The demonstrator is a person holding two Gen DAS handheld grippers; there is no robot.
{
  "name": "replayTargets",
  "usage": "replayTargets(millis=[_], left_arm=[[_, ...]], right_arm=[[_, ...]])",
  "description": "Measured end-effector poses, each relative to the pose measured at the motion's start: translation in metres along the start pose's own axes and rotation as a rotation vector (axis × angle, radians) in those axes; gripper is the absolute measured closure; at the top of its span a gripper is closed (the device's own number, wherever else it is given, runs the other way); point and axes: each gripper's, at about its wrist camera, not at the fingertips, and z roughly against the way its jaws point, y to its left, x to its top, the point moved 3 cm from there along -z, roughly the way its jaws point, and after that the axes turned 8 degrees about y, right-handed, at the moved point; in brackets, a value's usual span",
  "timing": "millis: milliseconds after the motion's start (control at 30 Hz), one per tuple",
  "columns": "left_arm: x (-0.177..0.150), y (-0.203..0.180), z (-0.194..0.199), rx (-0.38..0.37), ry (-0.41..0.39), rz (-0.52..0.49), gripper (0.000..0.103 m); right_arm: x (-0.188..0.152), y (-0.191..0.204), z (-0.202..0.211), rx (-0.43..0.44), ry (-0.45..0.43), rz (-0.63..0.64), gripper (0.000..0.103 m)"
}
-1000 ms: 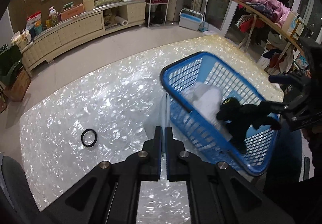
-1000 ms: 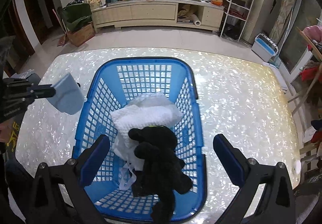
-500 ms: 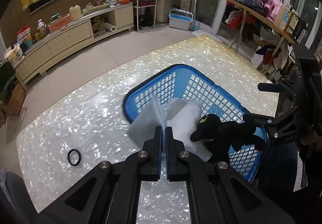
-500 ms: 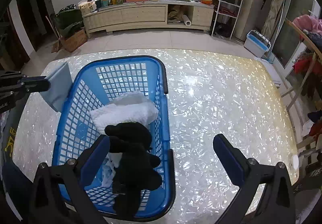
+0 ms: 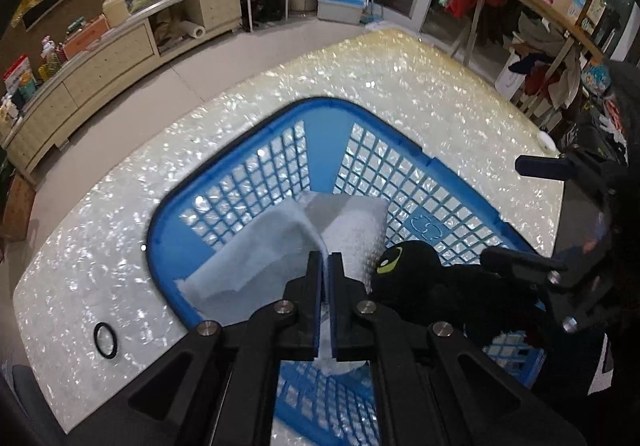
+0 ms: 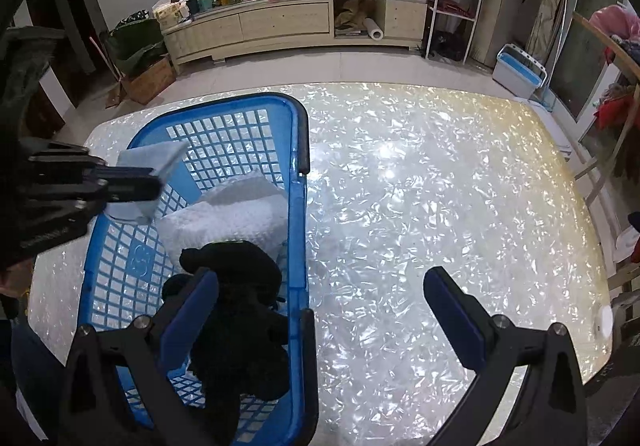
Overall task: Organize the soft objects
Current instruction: 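Lift the light blue cloth with the left tool and carry it over the basket, then lower the light blue cloth into the basket and open the left tool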
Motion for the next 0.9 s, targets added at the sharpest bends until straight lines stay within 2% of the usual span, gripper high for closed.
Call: replayTargets(millis=[333, 700, 767, 833, 867, 900], left_arm=[[0.012, -0.01, -0.048, -0.027, 0.081, -0.012, 0.101], [0.018, -0.026, -0.06, -0.041, 0.105, -0.048, 0.1], [0.018, -0.029, -0.06, -0.043, 0.103, -0.049, 0.093], [0.018, -0.03, -0.058, -0.04, 0.099, -0.045, 0.077], [0.018, -0.03, -0.055, -0.037, 0.094, -0.037, 0.075], [0.018, -0.029, -0.053, -0.032, 0.09, -0.027, 0.068]], right_arm=[[-0.007, 0.0, -0.004, 0.036, 0.017, -0.026, 0.0], [-0.006, -0.005, -0.003, 0.055, 0.022, -0.04, 0.0], [-0.006, -0.005, -0.004, 0.054, 0.023, -0.042, 0.0], [-0.006, -0.006, -0.003, 0.053, 0.022, -0.042, 0.0], [-0.007, -0.007, -0.002, 0.052, 0.021, -0.043, 0.0], [-0.007, -0.007, -0.001, 0.052, 0.02, -0.043, 0.0]])
